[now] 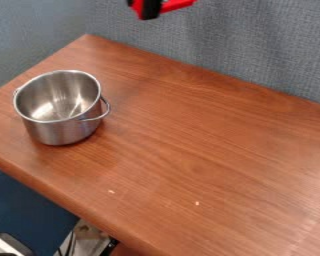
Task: Put the red object in the metal pot
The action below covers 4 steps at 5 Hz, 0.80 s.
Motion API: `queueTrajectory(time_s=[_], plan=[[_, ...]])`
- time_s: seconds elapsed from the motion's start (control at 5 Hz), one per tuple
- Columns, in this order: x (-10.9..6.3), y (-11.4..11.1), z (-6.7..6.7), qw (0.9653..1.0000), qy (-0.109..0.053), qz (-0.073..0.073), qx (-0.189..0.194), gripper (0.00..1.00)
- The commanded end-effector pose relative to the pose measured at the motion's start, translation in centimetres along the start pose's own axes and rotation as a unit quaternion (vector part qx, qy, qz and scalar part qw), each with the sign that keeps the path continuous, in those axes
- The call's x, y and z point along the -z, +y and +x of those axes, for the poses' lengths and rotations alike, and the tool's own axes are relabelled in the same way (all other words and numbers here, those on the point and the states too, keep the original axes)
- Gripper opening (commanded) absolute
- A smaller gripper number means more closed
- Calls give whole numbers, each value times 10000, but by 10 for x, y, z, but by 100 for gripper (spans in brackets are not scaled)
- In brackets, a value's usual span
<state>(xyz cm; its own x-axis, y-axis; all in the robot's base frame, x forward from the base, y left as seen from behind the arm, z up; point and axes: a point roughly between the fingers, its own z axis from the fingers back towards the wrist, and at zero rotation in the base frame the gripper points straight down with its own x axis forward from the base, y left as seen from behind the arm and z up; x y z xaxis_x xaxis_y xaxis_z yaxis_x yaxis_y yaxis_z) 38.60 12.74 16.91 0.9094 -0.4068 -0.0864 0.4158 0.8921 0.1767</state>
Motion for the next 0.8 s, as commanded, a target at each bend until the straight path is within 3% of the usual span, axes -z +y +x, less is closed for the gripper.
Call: queueTrajectory(time_s=[0.0,0.2,0.6], plan=[[-29,1,-51,9992,-203,339,-41,0],[-9,3,-78,9995,-109,275,-128,0],[36,-8,-123,9991,-40,8,-413,0]])
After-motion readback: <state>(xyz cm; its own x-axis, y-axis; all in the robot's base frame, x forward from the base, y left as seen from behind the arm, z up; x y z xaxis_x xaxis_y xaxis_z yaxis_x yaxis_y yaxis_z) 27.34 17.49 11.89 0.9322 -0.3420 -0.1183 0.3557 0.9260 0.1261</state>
